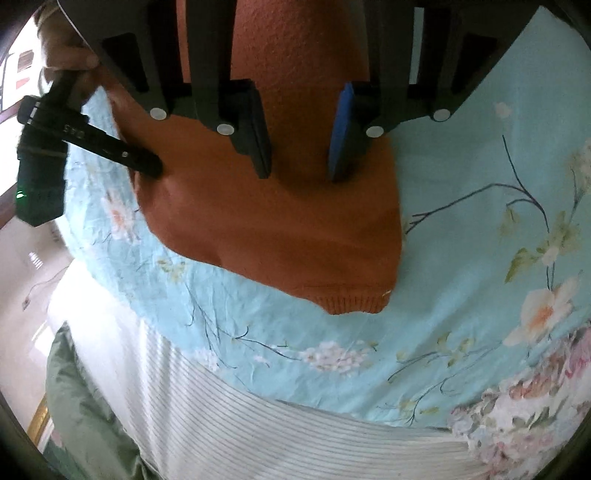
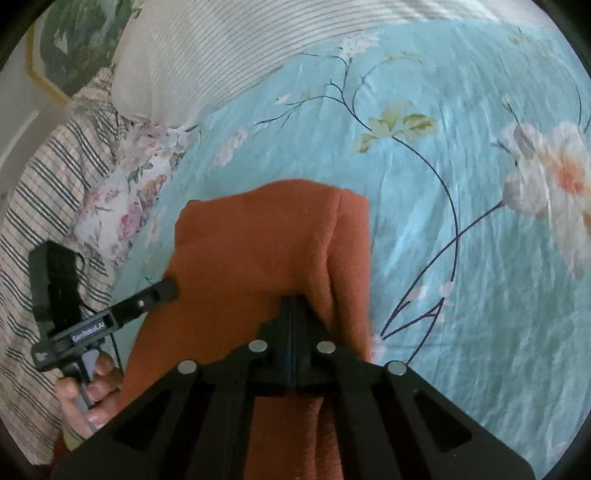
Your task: Fold small clothes
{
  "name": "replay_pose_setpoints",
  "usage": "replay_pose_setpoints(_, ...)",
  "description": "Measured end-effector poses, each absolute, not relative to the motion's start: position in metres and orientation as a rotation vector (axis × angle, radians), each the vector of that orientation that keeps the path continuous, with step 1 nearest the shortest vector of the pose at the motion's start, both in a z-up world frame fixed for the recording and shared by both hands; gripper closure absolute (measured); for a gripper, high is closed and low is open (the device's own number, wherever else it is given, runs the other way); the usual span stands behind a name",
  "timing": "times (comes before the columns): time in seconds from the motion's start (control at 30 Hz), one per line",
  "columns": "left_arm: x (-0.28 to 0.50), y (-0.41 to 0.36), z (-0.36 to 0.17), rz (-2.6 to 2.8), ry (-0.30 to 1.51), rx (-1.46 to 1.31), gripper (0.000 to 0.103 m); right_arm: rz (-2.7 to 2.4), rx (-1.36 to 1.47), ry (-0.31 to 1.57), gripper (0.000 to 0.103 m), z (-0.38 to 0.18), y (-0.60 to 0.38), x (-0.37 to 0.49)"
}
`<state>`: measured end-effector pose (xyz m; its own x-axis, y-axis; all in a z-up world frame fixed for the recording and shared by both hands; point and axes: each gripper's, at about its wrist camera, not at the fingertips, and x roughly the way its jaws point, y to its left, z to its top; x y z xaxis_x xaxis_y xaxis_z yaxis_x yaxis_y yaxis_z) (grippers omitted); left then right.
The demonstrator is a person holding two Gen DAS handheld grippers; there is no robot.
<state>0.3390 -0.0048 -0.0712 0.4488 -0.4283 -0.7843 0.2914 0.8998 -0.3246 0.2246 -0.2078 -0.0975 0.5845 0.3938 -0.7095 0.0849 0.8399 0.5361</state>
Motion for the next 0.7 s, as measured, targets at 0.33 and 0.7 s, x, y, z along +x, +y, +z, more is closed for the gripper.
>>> replay_pose_setpoints(0.33, 0.239, 0.021, -0.034, -0.583, 0.902, -0.173, 0.071, 0.267, 0.552, 0.864, 0.099, -0.054, -0.191, 0.156)
replay_pose_setpoints(0.7, 0.158, 0.024, -0.08, -0.61, 0.966, -0.136, 0.071, 0.211, 0.569, 0.923, 0.103, -0.1, -0.192, 0.098)
